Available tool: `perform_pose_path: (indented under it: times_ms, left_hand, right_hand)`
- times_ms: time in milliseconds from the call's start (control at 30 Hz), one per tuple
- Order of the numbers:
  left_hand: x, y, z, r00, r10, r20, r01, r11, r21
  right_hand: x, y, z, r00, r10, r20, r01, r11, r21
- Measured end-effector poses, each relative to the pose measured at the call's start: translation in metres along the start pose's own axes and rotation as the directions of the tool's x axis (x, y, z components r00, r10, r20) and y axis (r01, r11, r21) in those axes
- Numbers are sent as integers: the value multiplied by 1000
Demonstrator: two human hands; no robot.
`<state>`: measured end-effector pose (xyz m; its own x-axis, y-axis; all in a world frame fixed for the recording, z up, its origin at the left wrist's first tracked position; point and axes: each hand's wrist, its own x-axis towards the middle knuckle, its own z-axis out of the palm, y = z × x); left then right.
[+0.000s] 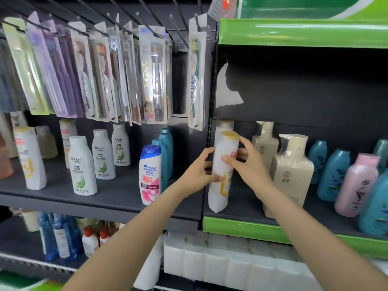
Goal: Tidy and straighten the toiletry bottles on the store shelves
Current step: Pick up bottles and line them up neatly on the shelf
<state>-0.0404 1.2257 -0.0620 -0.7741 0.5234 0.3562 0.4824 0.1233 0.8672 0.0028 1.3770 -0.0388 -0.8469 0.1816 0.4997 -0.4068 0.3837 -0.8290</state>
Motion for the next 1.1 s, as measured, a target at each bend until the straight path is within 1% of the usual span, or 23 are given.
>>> perform_pose_path:
  times_ms: [100, 167, 333, 467, 600, 767, 867, 1000, 1100]
  left_hand:
    - [1, -2, -3, 999, 19, -26, -16, 994, 110]
    - [1, -5, -7, 998, 27, -62, -16, 987, 162]
    - [3, -3, -5, 999, -30, -38, 33, 995, 91]
    - [4, -1, 2, 999, -22, -46, 25, 997, 71]
    - [0, -3, 4, 997, -2, -82, 10, 995, 100]
    - [-3, 4, 10, 965, 108, -237, -71, 985, 159]
    - [-4, 9, 12, 936, 203, -287, -129, 958, 255]
    - [-1, 23, 5, 901, 301, -311, -193, 923, 334]
    - [2, 38, -4, 866, 409, -288, -256, 857, 447]
  right_hand:
    - [8, -2, -3, 996, 17, 85, -23, 997, 75]
    - [13, -4, -4, 994, 26, 103, -35, 996, 86]
    - [13, -4, -5, 999, 22, 36, -24, 999, 28]
    - [10, -3, -3, 999, 36, -35, -35, 999, 39]
    - [4, -4, 0, 995, -14, -94, 12, 1000, -19]
    - [2, -5, 0, 992, -28, -120, 21, 998, -60]
    - [2, -5, -1, 993, -25, -114, 17, 998, -67]
    - [3, -8, -4, 993, -49, -104, 36, 991, -125]
    - [6, -12, -9, 999, -27, -47, 20, 990, -142]
